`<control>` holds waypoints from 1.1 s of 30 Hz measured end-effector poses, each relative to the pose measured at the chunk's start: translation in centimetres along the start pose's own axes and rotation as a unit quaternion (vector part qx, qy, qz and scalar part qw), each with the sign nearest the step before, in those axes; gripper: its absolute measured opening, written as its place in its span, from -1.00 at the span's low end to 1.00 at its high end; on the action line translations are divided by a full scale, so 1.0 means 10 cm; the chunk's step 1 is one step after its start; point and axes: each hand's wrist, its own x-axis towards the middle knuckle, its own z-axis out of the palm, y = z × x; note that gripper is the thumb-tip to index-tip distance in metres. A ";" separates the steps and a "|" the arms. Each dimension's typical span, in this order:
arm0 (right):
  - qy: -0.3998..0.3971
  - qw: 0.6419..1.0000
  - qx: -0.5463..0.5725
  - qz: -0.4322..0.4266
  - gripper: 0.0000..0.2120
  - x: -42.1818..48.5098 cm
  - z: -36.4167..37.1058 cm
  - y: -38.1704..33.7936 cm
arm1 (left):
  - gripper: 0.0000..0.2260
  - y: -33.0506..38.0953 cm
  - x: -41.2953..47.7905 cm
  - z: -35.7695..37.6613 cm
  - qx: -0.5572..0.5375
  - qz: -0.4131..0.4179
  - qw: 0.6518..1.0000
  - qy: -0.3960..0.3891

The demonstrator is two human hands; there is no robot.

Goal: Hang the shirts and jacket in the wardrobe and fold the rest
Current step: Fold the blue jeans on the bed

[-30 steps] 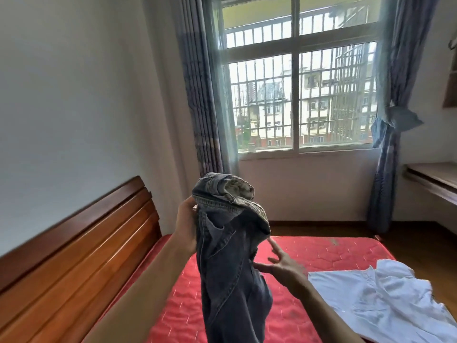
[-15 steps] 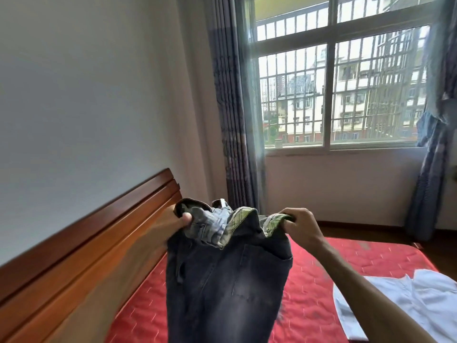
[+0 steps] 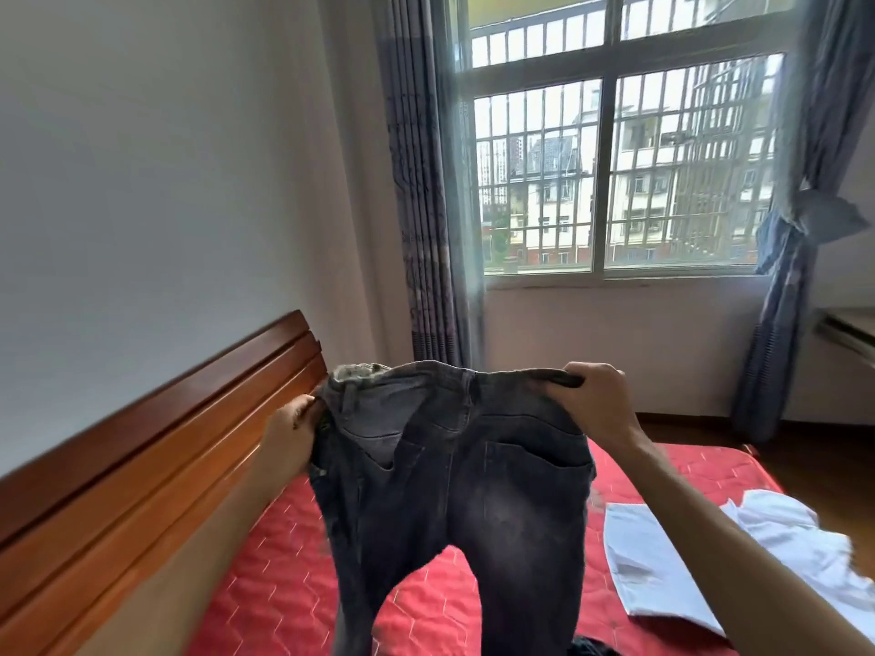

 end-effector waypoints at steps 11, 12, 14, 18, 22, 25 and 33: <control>0.006 0.997 0.022 0.074 -0.53 0.01 -0.19 0.21 | -0.41 0.40 -0.10 0.02 0.007 0.123 0.987 -0.108; -0.008 0.997 0.025 0.079 -0.60 0.02 -0.14 0.20 | -0.55 0.40 -0.04 0.03 0.056 0.129 0.989 -0.049; -0.049 0.994 0.028 0.091 -0.77 0.07 -0.04 0.18 | -0.81 0.37 0.13 -0.03 0.059 0.125 0.990 0.006; -0.221 0.957 0.037 0.183 -0.80 0.27 0.20 0.13 | -0.87 0.00 0.60 -0.33 -0.030 0.055 0.991 -0.114; -0.485 0.840 -0.102 0.221 -0.77 0.54 0.59 -0.08 | -0.65 -0.32 1.13 -0.45 -0.026 0.030 0.978 -0.207; -0.517 0.796 -0.230 0.217 -0.67 0.83 1.05 -0.21 | -0.58 -0.50 1.57 -0.50 0.011 0.040 0.977 -0.210; -0.141 0.932 -0.328 0.059 -0.83 1.85 1.99 -0.53 | -0.71 -0.91 3.24 -0.57 0.115 0.090 0.988 -0.047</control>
